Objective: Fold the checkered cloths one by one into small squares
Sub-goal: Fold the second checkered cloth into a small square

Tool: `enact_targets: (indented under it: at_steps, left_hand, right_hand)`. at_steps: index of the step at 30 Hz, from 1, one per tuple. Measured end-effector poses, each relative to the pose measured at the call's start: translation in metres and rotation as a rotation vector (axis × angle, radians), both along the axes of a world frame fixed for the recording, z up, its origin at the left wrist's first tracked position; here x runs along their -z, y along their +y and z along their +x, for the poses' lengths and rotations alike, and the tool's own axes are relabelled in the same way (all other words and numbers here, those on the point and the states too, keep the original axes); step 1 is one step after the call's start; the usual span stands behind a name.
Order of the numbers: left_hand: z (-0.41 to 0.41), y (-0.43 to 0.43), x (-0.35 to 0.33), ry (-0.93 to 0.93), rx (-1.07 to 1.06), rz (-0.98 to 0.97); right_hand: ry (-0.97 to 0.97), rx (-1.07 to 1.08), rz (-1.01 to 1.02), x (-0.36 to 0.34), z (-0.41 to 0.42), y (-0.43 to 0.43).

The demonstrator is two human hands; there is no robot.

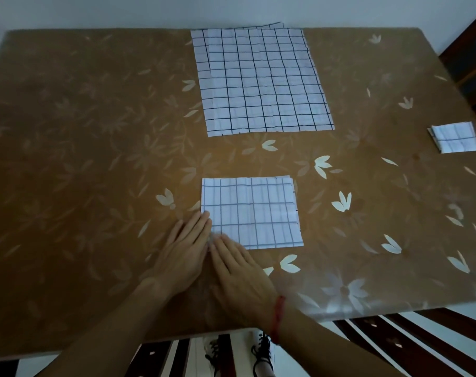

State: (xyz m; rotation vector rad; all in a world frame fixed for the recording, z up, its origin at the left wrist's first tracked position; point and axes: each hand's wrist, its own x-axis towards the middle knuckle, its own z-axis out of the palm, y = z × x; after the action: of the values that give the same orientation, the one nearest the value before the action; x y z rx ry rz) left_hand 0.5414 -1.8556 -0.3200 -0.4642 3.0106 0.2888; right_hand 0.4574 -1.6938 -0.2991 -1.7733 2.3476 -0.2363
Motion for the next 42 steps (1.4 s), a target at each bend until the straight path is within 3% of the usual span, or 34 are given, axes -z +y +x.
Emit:
enact_targets:
  at_steps: [4, 25, 38, 42]
  left_hand:
    - [0.000, 0.000, 0.003, -0.029, 0.015, -0.022]
    - [0.000, -0.002, -0.001, -0.092, -0.016, -0.028]
    - [-0.005, 0.004, -0.007, -0.109, -0.058, 0.058]
    - [-0.006, 0.003, -0.006, -0.110, -0.070, 0.081]
  right_hand:
    - [-0.046, 0.043, 0.094, 0.007, 0.008, -0.003]
    - [0.141, 0.375, 0.255, 0.008, -0.046, 0.095]
    - [0.007, 0.480, 0.058, -0.018, -0.071, 0.076]
    - [-0.138, 0.705, -0.050, -0.020, -0.101, 0.049]
